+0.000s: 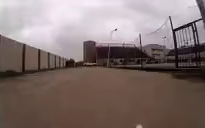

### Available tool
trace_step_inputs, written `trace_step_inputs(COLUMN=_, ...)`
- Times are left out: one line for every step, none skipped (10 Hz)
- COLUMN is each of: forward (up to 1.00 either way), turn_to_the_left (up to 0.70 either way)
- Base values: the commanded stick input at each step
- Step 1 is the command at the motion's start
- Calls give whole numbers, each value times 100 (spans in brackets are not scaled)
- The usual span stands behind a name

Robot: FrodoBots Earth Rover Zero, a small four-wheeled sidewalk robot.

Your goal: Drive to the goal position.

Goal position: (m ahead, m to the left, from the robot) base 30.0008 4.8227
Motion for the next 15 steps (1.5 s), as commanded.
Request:
trace_step_inputs(forward=70, turn_to_the_left=0)
trace_step_inputs(forward=70, turn_to_the_left=15)
trace_step_inputs(forward=70, turn_to_the_left=30)
trace_step_inputs(forward=70, turn_to_the_left=5)
trace_step_inputs(forward=70, turn_to_the_left=0)
trace_step_inputs(forward=70, turn_to_the_left=0)
trace_step_inputs(forward=70, turn_to_the_left=0)
trace_step_inputs(forward=70, turn_to_the_left=15)
trace_step_inputs(forward=70, turn_to_the_left=0)
trace_step_inputs(forward=70, turn_to_the_left=0)
trace_step_inputs(forward=70, turn_to_the_left=0)
trace_step_inputs(forward=70, turn_to_the_left=0)
trace_step_inputs(forward=70, turn_to_the_left=0)
trace_step_inputs(forward=70, turn_to_the_left=22)
trace_step_inputs(forward=70, turn_to_the_left=35)
